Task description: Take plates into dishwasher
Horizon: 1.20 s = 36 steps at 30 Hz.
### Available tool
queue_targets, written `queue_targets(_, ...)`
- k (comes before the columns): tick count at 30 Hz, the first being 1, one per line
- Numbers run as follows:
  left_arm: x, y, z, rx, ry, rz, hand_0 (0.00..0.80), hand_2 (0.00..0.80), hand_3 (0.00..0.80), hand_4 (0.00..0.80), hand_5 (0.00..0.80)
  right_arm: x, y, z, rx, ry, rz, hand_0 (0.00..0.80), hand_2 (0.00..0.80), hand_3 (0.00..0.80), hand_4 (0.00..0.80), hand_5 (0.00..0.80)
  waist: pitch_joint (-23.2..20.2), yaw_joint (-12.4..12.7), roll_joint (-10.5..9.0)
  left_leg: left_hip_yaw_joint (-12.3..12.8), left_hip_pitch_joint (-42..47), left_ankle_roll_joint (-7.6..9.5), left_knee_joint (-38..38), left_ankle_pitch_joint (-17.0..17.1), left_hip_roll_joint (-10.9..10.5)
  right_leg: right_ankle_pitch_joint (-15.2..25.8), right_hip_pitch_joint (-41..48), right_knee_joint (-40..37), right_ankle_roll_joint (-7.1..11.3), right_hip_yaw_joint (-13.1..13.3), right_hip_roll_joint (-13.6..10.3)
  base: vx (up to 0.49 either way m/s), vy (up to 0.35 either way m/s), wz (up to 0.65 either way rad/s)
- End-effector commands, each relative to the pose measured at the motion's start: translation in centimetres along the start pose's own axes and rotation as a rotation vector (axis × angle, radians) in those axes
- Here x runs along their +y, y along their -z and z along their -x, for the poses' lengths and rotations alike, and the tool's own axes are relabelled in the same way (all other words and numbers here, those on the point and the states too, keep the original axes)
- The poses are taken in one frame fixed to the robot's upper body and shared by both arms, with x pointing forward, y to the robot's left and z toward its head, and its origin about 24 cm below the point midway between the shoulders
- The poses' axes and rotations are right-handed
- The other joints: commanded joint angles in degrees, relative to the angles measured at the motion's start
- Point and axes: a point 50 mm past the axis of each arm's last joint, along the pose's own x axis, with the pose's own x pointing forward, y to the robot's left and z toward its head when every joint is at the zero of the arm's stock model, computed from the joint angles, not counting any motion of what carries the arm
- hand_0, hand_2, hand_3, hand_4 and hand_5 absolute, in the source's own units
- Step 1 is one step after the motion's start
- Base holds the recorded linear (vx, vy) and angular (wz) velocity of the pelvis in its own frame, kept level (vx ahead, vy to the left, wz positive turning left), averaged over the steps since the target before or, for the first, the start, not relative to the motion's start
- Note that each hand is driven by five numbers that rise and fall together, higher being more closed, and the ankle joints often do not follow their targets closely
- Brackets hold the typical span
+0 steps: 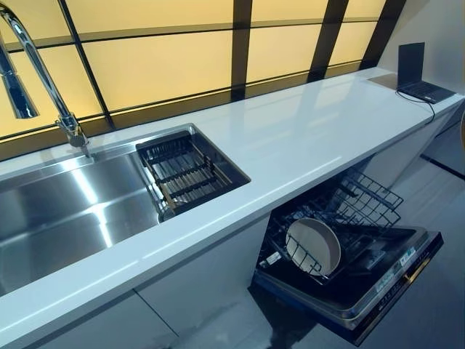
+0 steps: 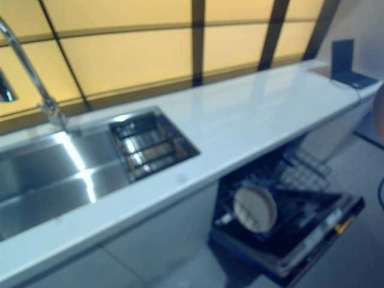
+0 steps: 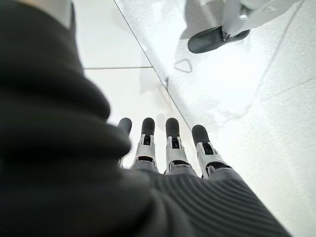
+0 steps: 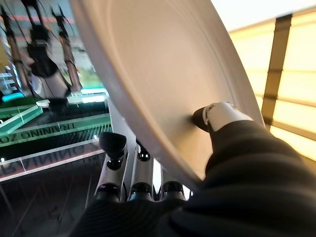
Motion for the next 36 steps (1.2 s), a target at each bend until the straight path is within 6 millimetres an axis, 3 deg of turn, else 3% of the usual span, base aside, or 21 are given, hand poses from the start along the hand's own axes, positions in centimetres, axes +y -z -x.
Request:
queue_targets(1,1.0,-0.4,-0.2,0.013,-0.02,-0.09,0.0,0.0,0.0,0.0,0.0,-1.0,-0.5,-0.3,-0.016,0.013,-0.104,0.8,0.8,0.8,0.8,0.8,0.3,2.3,-0.6,0.6,4.5,3.29,0.2,-9.5,-1.7,-2.0,0.4,0.2,1.71,-2.7,2.1,0.024,-0.068,-0.01)
queue_targets(10,1.0,-0.3,-0.1,0.009,-0.016,-0.096,0.0,0.0,0.0,0.0,0.0,1.0,-1.8,-0.1,-0.041,-0.046,-0.16,0.8,0.8,0.8,0.8,0.8,2.2,2.7,1.0,0.0,3.6,3.24,0.2,-9.1,-1.7,-1.8,-0.8,0.2,1.33,-2.7,1.8,0.013,-0.062,-0.01)
queue_targets(25,0.4,-1.9,-0.2,-0.063,0.026,-0.068,0.0,0.0,0.0,0.0,0.0,-0.1,-4.8,-0.7,-0.126,0.005,-0.124,0.8,0.8,0.8,0.8,0.8,7.2,2.8,5.04,-1.1,-0.4,2.65,0.2,-7.7,-2.8,-1.1,-4.4,0.2,1.04,-3.3,0.9,-0.02,-0.012,0.0)
queue_targets(36,-0.3,-2.5,-0.2,-0.08,0.047,-0.052,0.0,0.0,0.0,0.0,0.0,0.3,-6.6,-0.4,-0.186,-0.005,-0.114,0.8,0.8,0.8,0.8,0.8,8.2,2.8,6.58,-1.1,-1.3,2.45,0.2,-7.4,-3.2,-1.1,-5.4,0.2,1.02,-3.6,0.6,-0.002,0.001,0.01)
